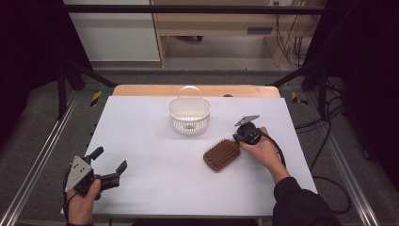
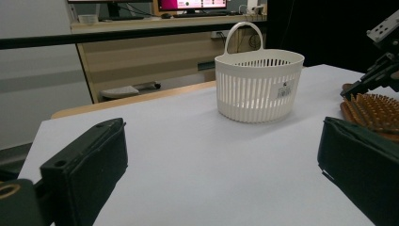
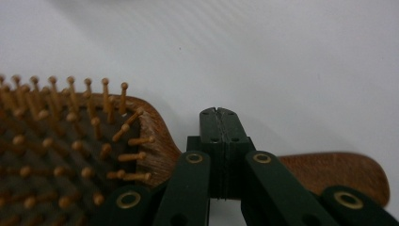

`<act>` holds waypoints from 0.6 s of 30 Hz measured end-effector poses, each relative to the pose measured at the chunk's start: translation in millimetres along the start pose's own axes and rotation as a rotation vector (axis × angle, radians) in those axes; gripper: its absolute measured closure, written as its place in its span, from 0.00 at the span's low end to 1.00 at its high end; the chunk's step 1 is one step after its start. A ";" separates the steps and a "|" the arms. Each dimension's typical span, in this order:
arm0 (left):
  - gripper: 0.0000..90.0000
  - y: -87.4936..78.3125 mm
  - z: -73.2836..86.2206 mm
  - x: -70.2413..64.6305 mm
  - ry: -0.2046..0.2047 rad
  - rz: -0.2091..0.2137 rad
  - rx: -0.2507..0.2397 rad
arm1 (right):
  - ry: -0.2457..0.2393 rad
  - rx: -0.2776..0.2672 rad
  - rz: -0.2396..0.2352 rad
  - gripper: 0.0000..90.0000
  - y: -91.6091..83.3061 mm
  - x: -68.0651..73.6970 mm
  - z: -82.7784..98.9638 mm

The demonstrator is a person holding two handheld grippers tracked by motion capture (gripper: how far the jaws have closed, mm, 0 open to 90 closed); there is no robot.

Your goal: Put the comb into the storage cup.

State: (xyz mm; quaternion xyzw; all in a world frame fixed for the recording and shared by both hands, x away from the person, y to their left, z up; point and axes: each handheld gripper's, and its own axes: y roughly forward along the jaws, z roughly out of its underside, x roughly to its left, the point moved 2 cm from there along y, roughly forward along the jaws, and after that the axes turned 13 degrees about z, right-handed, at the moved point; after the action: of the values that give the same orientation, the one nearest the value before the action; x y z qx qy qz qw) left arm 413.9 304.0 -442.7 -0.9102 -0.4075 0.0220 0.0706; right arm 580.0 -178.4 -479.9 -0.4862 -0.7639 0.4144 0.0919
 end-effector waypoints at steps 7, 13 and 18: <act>0.02 -0.7 0.2 0.8 -0.003 -0.009 0.000 | 0.035 0.030 0.002 1.00 -13.1 -1.7 12.6; 0.02 -1.5 0.2 0.8 -0.002 -0.012 0.000 | 0.063 0.040 -0.013 1.00 -25.7 -0.8 24.9; 0.02 -2.1 0.4 0.9 -0.003 -0.013 0.001 | 0.073 0.042 -0.022 1.00 -36.6 0.5 33.0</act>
State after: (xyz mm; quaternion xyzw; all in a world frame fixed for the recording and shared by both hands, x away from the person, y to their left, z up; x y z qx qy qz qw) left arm 412.9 306.1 -442.8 -0.9075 -0.4134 0.0231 0.0703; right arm 537.4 -202.7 -474.7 -0.4906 -0.7564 0.4112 0.1344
